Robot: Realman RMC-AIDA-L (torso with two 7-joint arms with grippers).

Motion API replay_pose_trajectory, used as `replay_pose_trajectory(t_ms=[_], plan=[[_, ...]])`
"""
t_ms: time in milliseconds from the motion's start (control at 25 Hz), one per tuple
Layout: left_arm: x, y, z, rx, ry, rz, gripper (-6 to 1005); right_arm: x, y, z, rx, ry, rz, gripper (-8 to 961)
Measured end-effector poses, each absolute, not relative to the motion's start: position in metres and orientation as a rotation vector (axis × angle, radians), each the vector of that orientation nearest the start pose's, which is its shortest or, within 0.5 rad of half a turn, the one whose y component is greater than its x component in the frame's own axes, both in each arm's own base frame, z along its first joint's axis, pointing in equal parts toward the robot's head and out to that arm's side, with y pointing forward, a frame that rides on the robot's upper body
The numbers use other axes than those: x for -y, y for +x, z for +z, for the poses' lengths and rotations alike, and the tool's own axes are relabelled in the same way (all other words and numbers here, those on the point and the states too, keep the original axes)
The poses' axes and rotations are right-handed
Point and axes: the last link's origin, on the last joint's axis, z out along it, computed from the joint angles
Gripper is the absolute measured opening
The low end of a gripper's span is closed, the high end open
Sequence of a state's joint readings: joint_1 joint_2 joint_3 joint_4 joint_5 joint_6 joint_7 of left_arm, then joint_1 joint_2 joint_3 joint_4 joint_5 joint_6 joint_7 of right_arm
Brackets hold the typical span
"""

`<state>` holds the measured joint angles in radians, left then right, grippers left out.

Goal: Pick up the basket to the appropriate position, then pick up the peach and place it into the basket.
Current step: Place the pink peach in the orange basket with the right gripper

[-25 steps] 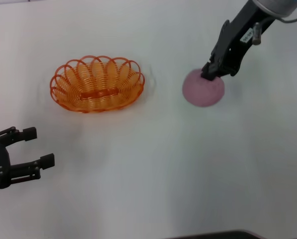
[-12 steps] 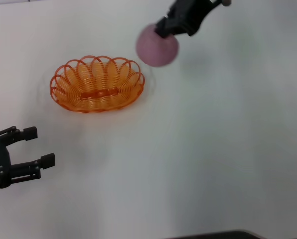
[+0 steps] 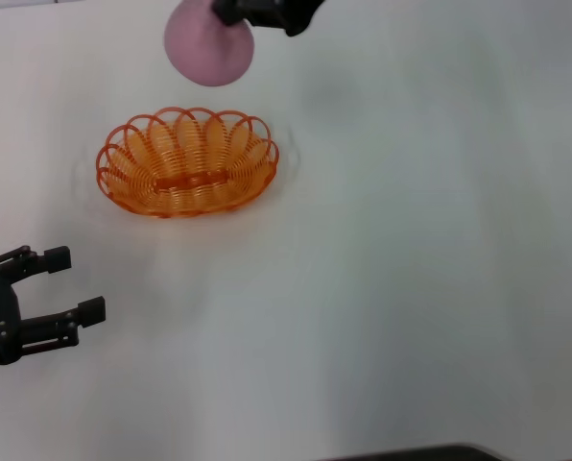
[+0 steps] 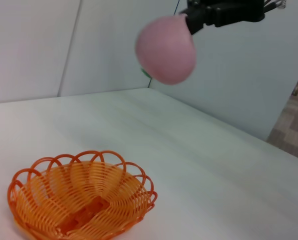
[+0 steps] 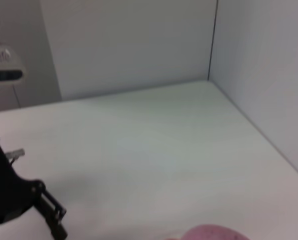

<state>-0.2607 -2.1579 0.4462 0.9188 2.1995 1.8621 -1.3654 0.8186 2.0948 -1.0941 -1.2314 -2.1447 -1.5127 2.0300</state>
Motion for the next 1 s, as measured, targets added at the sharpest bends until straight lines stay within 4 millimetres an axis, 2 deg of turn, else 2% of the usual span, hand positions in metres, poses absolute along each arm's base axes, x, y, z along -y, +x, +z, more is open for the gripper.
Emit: replay_pose_trajectory(t_ms=[440,1000], plan=[[-0.227,-0.321,0.03,0.805,-2.667,-0.662,891,-0.397,0.097,-0.024,-0.218,-2.873,0.622,26],[-0.234,-0.32,0.026,0.8,-2.669,-0.652,890,-0.389,0.136,-0.086,-0.2,-2.726,0.804,26]])
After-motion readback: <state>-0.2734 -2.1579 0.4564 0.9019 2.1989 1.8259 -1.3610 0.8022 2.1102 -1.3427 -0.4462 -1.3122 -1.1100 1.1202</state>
